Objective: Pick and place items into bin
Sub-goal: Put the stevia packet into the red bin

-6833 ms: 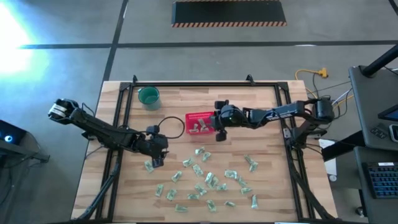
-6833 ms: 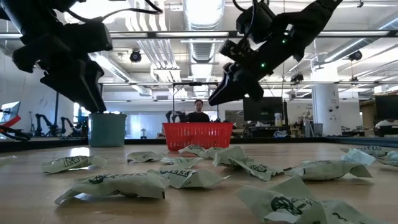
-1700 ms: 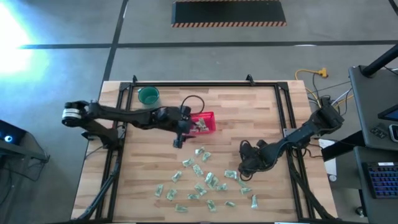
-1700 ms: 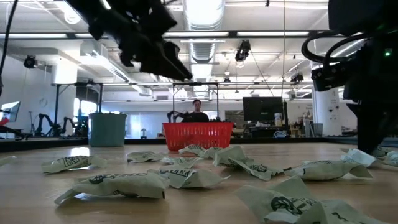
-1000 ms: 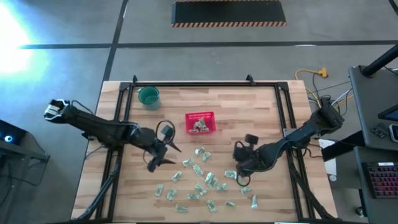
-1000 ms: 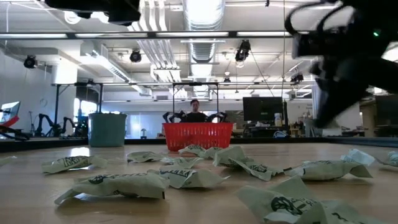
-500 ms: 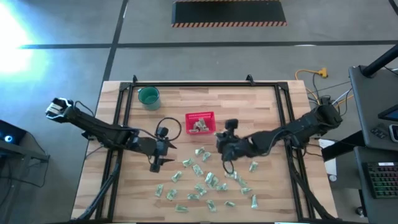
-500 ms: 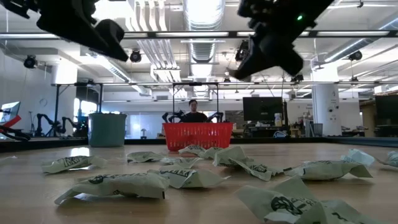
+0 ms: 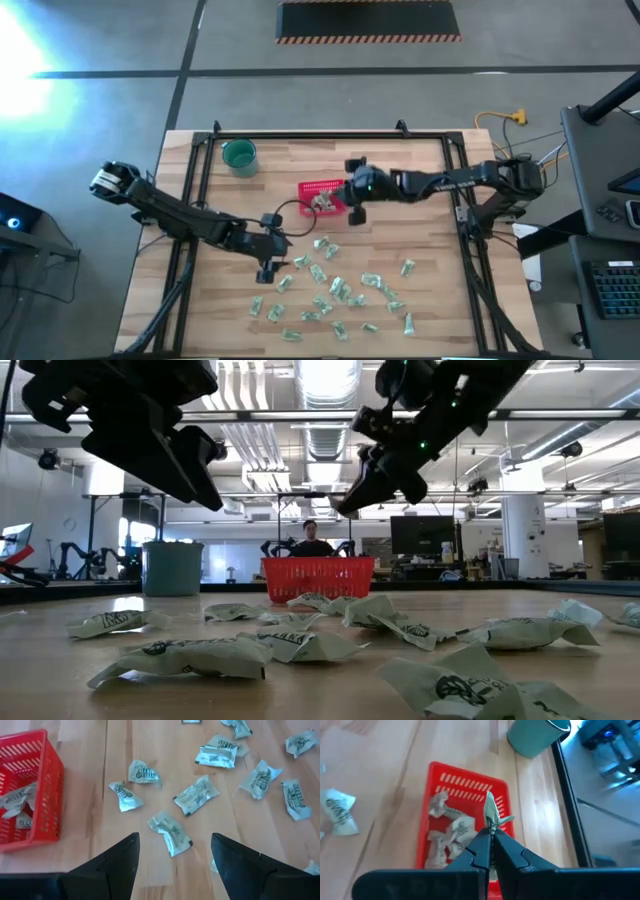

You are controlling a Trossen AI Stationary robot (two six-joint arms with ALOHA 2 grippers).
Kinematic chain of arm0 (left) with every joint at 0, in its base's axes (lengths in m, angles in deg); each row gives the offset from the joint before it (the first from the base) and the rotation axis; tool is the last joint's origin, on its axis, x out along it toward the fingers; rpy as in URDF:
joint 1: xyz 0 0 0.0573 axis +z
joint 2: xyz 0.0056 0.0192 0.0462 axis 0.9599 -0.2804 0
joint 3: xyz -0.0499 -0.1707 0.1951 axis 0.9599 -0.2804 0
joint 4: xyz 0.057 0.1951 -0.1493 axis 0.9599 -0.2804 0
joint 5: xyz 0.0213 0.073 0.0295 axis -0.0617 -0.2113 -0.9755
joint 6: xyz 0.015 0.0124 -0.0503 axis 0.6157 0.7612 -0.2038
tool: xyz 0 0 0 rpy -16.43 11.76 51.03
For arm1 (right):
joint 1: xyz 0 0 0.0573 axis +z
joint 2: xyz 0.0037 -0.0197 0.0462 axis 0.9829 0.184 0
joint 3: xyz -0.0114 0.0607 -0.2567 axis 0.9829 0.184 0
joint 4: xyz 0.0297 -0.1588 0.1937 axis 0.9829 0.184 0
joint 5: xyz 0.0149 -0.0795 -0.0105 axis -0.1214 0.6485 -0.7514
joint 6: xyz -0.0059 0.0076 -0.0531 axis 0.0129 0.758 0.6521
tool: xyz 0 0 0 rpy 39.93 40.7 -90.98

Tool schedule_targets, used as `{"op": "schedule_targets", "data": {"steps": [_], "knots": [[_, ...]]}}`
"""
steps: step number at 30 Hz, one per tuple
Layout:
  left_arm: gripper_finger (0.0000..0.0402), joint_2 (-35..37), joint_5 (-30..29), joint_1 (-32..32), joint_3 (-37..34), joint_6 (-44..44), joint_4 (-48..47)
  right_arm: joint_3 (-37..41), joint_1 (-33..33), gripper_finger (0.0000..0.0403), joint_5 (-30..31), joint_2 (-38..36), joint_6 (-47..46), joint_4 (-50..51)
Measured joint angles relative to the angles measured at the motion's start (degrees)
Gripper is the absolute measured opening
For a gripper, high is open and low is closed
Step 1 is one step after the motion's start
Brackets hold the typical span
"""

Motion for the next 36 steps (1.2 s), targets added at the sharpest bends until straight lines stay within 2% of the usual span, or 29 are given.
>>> {"op": "schedule_targets", "data": {"steps": [6,10,19,24,29,36], "knots": [[0.0229,-0.91,-0.01,0.00,0.63,-2.71,-0.01,-0.02,-5.22,0.0009,-7.31,3.22,-1.30,-0.91],[0.0229,-0.90,-0.04,0.00,0.63,-2.87,0.12,-0.21,-6.68,0.0023,-7.78,6.64,-1.64,-3.38],[0.0229,-1.34,-2.55,0.02,0.50,-2.74,0.75,-2.17,-7.01,0.0123,-9.37,6.69,-2.32,-3.16],[0.0229,-6.07,-2.88,0.11,0.44,0.20,3.21,-2.36,-5.91,0.0159,-9.46,5.07,-1.26,-1.95],[0.0229,-12.36,-2.63,0.48,2.40,2.43,4.95,-2.27,-4.42,0.0171,-9.48,3.05,0.06,2.03],[0.0228,-16.43,-0.72,2.03,4.77,1.88,4.71,-2.21,-3.55,0.0163,-9.46,-1.00,-1.26,9.11]]}}
